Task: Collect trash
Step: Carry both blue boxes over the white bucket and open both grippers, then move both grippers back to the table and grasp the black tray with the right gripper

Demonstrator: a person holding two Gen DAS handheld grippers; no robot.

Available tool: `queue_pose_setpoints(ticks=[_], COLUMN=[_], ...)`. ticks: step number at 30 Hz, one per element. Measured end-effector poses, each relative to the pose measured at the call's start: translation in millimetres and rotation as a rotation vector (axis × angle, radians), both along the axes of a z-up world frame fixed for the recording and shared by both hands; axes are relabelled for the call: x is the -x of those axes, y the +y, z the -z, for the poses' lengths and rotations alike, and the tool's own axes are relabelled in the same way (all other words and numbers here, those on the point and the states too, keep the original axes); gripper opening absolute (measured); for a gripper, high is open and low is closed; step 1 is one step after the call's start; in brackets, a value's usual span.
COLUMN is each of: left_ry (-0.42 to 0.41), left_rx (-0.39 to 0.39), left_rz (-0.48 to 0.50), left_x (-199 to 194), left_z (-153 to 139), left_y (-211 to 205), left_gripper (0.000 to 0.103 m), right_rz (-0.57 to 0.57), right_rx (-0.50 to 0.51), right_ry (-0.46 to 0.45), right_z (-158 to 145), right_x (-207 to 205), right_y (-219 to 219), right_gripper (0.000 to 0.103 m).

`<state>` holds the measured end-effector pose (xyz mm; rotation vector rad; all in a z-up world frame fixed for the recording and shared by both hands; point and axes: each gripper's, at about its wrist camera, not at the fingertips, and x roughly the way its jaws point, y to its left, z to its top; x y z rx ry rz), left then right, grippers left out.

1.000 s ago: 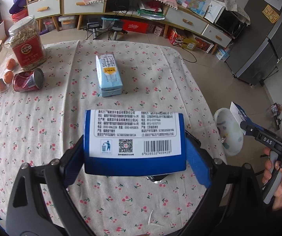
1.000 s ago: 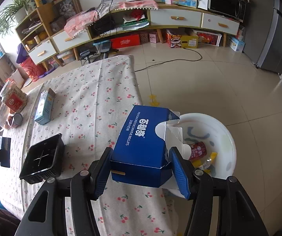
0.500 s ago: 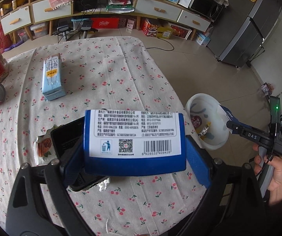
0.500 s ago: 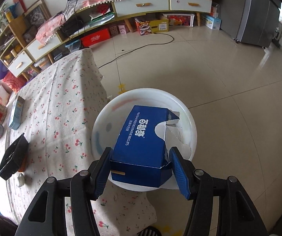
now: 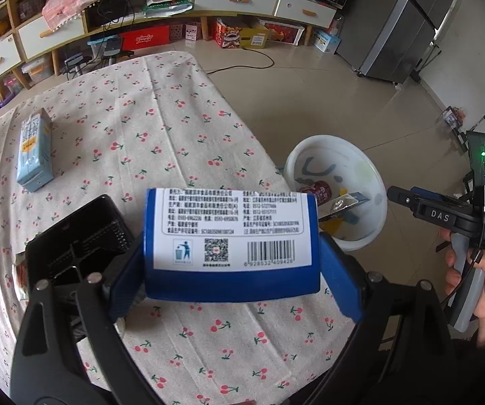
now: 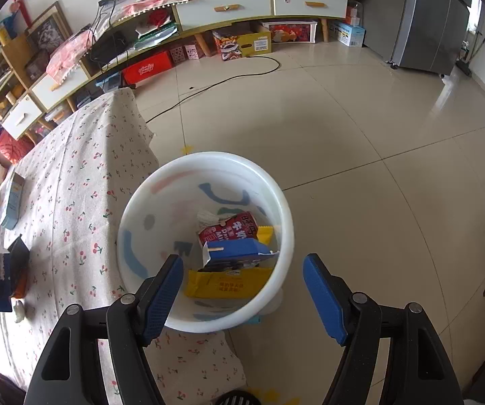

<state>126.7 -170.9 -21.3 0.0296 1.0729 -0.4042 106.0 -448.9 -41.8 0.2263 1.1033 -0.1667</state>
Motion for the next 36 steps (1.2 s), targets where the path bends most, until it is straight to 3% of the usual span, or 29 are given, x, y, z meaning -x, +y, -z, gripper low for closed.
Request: queue_pose_setpoints(ticks=[9, 17, 25, 27, 36], left_ry=[0.007, -0.01, -0.028, -0.045, -0.034], left_rx=[-0.029, -0.043, -0.019, -0.033, -0.027], left_rz=[0.087, 0.111, 0.113, 0.116, 0.084], left_x=[-11, -26, -26, -22, -13], left_z=[21, 36, 33, 30, 14], left_y=[-74, -111, -110, -106, -62], left_gripper=[0.094, 0.094, 0.095, 0.101, 0.102], right_rz=[0.074, 0.144, 0.14, 0.137, 0.1], right_rx=[0.01, 0.001, 0.015, 0.017, 0.037], right_ry=[0.006, -0.002, -0.007, -0.013, -0.02], right_z=[1, -1, -6, -8, -16], right_x=[37, 56, 53, 52, 46], right_y=[-40, -69, -62, -58, -29], right_gripper=[0.075, 0.075, 0.078, 0.082, 0.083])
